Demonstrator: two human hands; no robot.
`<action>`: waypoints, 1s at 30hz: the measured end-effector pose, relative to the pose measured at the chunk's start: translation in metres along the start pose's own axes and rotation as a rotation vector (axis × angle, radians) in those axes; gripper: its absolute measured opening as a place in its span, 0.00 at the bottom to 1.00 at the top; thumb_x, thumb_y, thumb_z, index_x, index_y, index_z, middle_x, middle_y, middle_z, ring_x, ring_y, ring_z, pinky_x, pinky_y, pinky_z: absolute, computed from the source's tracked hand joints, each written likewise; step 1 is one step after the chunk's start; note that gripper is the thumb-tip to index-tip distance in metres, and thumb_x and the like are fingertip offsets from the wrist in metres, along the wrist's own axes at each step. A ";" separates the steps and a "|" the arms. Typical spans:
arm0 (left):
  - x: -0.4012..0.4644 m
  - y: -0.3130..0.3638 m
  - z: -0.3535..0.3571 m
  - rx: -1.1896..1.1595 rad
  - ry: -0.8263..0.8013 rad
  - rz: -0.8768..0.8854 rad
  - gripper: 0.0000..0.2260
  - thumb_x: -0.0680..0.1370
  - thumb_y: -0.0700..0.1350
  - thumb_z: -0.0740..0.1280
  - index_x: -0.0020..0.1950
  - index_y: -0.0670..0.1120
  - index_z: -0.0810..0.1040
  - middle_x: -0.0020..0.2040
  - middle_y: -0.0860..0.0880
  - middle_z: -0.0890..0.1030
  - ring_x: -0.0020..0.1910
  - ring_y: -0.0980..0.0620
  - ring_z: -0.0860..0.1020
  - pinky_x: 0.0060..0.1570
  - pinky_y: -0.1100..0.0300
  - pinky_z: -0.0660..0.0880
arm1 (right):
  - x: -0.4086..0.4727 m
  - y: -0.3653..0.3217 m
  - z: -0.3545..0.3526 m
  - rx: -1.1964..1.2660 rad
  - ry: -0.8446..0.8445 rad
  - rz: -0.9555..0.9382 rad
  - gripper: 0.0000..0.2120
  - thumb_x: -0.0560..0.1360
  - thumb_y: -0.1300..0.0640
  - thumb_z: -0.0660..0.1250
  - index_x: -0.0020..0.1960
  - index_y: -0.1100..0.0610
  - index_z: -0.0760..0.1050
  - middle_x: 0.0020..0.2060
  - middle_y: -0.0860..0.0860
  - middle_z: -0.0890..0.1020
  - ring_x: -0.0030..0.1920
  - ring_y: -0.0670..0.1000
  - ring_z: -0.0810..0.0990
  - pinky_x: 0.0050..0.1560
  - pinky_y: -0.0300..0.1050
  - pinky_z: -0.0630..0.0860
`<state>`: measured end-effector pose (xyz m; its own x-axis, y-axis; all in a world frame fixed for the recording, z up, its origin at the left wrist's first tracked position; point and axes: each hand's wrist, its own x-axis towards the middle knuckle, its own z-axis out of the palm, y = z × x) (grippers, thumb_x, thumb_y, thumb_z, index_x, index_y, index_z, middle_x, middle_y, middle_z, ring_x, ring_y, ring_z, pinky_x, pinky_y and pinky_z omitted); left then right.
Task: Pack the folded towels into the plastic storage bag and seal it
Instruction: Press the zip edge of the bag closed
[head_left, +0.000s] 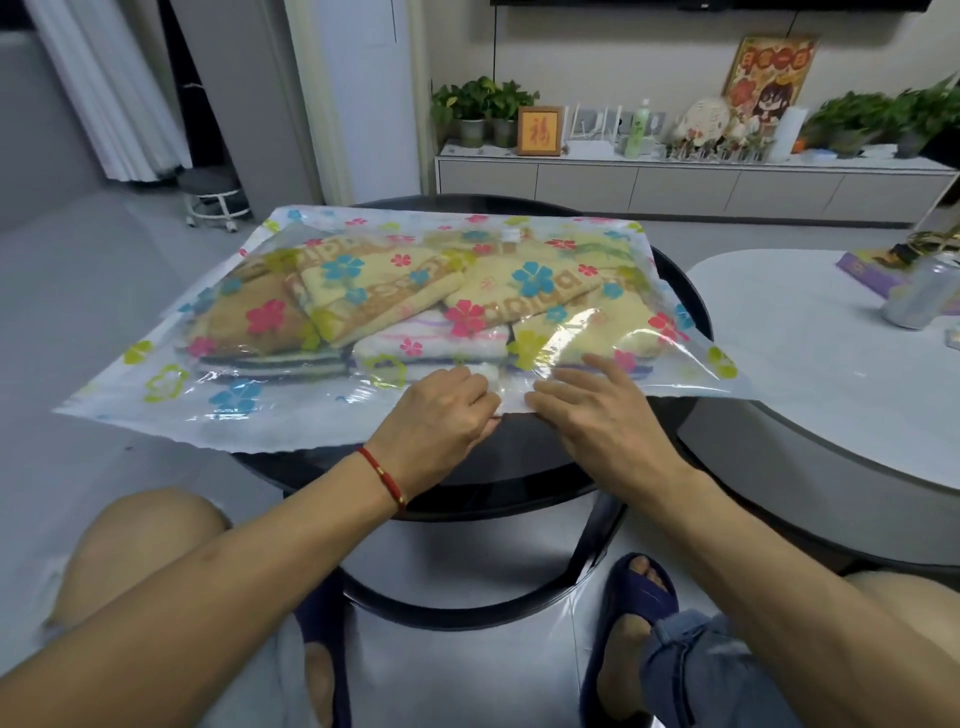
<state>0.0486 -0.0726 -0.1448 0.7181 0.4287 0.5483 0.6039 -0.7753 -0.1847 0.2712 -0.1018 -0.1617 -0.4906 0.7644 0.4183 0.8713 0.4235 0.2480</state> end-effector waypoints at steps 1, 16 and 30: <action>-0.004 -0.006 -0.003 -0.002 0.001 0.001 0.08 0.77 0.41 0.70 0.39 0.40 0.80 0.35 0.43 0.77 0.33 0.43 0.76 0.32 0.50 0.74 | -0.002 0.002 0.000 0.019 0.044 0.002 0.09 0.76 0.64 0.71 0.54 0.54 0.83 0.50 0.49 0.88 0.59 0.57 0.85 0.64 0.58 0.74; -0.105 -0.080 -0.030 0.043 0.059 -0.223 0.07 0.80 0.43 0.66 0.45 0.41 0.81 0.38 0.45 0.77 0.36 0.43 0.76 0.35 0.49 0.74 | -0.004 -0.024 -0.004 0.115 0.250 0.084 0.08 0.73 0.66 0.75 0.52 0.62 0.86 0.55 0.58 0.88 0.51 0.61 0.88 0.47 0.56 0.84; -0.130 -0.099 -0.055 0.071 -0.064 -0.340 0.05 0.75 0.42 0.71 0.48 0.42 0.82 0.43 0.45 0.79 0.42 0.42 0.77 0.41 0.50 0.73 | 0.098 -0.152 0.024 0.243 0.124 0.160 0.07 0.68 0.69 0.68 0.40 0.58 0.78 0.36 0.53 0.82 0.41 0.60 0.82 0.38 0.48 0.68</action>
<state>-0.1238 -0.0772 -0.1532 0.4909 0.6866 0.5362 0.8331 -0.5501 -0.0583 0.0915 -0.0797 -0.1794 -0.3314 0.7720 0.5425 0.9078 0.4176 -0.0397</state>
